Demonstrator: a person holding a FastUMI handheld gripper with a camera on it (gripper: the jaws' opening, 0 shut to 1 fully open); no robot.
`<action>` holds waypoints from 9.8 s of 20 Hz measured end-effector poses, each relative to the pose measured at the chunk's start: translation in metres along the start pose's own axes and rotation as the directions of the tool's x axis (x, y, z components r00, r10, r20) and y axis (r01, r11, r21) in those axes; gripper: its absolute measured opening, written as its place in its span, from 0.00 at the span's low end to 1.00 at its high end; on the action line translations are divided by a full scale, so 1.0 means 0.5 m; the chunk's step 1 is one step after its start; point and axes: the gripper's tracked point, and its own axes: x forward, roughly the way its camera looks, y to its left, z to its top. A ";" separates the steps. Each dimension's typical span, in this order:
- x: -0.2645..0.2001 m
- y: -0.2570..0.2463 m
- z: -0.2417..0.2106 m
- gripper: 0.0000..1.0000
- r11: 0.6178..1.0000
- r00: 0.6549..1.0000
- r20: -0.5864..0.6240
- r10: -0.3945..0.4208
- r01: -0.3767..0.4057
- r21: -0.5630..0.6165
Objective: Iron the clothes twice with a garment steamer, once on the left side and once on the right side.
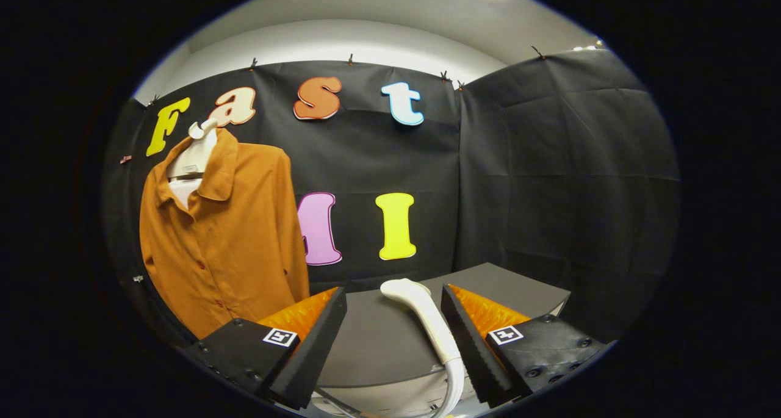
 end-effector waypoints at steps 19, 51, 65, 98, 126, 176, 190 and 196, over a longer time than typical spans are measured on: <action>0.255 -0.099 -0.243 0.99 0.999 0.921 -0.386 0.054 -0.050 0.021; 0.099 -0.024 -0.090 0.45 0.993 0.975 -0.202 0.097 -0.082 0.083; 0.009 0.352 -0.051 0.44 0.988 0.982 -0.111 0.154 -0.155 -0.005; 0.103 0.500 -0.322 0.45 0.983 0.885 -0.451 0.114 -0.165 -0.075; 0.021 0.491 -0.294 0.45 0.997 0.896 -0.441 0.059 -0.071 -0.012; -0.018 0.811 -0.532 0.45 0.930 0.707 -0.643 0.293 -0.368 0.019; -0.076 0.771 -0.634 0.45 0.934 0.617 -0.742 0.261 -0.355 0.034; -0.094 0.727 -0.495 0.45 0.915 0.718 -0.617 0.321 -0.404 0.006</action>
